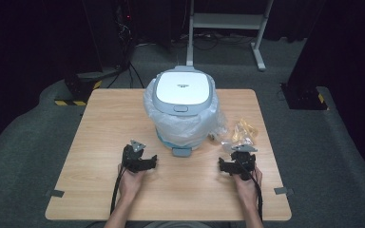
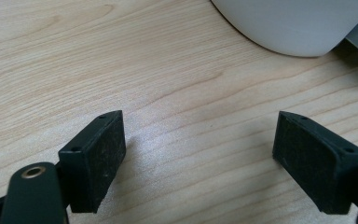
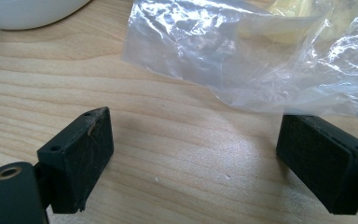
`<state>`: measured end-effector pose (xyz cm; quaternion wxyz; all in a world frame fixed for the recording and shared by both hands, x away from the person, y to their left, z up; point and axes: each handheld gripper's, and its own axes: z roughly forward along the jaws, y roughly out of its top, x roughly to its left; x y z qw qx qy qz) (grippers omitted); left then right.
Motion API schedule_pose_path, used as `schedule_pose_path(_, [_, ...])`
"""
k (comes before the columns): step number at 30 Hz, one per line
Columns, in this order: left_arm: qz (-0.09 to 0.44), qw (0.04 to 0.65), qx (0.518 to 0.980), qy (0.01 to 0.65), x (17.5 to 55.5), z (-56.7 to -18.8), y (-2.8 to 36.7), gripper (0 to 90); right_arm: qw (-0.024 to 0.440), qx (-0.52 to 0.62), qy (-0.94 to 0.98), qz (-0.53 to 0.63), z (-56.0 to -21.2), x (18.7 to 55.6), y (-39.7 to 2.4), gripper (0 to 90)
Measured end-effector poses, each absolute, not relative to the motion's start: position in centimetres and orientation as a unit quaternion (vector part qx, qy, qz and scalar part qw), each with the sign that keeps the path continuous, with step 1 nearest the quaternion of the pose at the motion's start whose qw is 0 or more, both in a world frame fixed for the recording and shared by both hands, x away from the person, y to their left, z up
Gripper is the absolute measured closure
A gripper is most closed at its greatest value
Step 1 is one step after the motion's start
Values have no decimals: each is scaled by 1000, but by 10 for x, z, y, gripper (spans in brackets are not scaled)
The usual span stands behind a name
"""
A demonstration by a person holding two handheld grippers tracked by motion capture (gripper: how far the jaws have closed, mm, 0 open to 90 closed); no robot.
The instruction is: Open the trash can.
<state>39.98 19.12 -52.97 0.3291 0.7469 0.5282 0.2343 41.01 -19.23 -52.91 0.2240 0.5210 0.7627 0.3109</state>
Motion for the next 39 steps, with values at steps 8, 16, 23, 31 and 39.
schedule_pose_path(8, [229, 326, 751, 526, 397, -529, 191, 174, 223, 519, 764, 311, -529, 410, -193, 106])
schedule_pose_path(16, [227, 324, 752, 527, 398, -528, 191, 174, 224, 522, 762, 310, -529, 411, -191, 93])
schedule_pose_path(23, [219, 318, 753, 532, 401, -525, 191, 169, 223, 524, 761, 310, -529, 411, -190, 93])
schedule_pose_path(31, [207, 332, 753, 530, 399, -515, 182, 151, 223, 524, 761, 310, -529, 411, -189, 92])
schedule_pose_path(39, [202, 343, 752, 526, 400, -511, 179, 148, 223, 520, 764, 311, -529, 411, -188, 95])
